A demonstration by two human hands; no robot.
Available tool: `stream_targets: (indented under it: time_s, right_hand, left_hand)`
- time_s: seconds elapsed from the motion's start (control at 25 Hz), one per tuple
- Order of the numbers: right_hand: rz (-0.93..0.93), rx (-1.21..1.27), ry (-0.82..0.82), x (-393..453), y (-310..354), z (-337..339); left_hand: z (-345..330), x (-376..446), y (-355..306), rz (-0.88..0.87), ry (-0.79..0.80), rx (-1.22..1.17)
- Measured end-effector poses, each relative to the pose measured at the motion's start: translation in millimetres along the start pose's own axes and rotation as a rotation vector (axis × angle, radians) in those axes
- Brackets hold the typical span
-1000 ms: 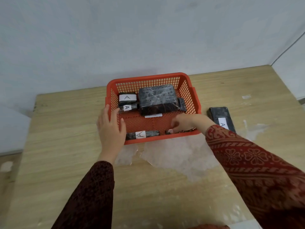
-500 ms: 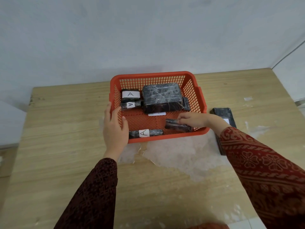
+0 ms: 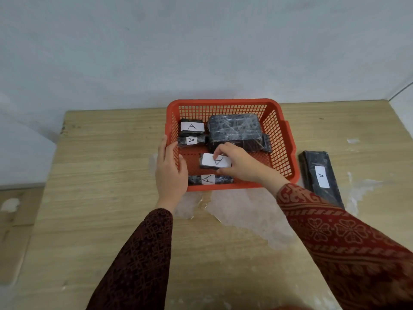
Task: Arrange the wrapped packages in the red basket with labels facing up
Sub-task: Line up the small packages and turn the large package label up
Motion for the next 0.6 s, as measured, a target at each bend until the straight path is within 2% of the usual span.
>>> stream_targets:
  time_s: [0.28, 0.44, 0.6]
  right_hand:
    - [0.093, -0.116, 0.042, 33, 22, -47]
    - [0.089, -0.120, 0.084, 40, 20, -51]
    - [0.132, -0.248, 0.091, 42, 24, -51]
  left_hand:
    - [1, -1, 1, 0.022, 0.004, -0.057]
    - [2, 1, 3, 0.029, -0.007, -0.069]
    - [4, 1, 3, 0.014, -0.031, -0.065]
Point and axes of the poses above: each hand's wrist, its own x-axis towards the middle knuckle, its own z-axis out of the back of the hand, y = z × x, the point moved 9 cm from there along x, towards the middle knuckle, and after that the axes turned 2 degrees about -y, right-handed, at the moved point
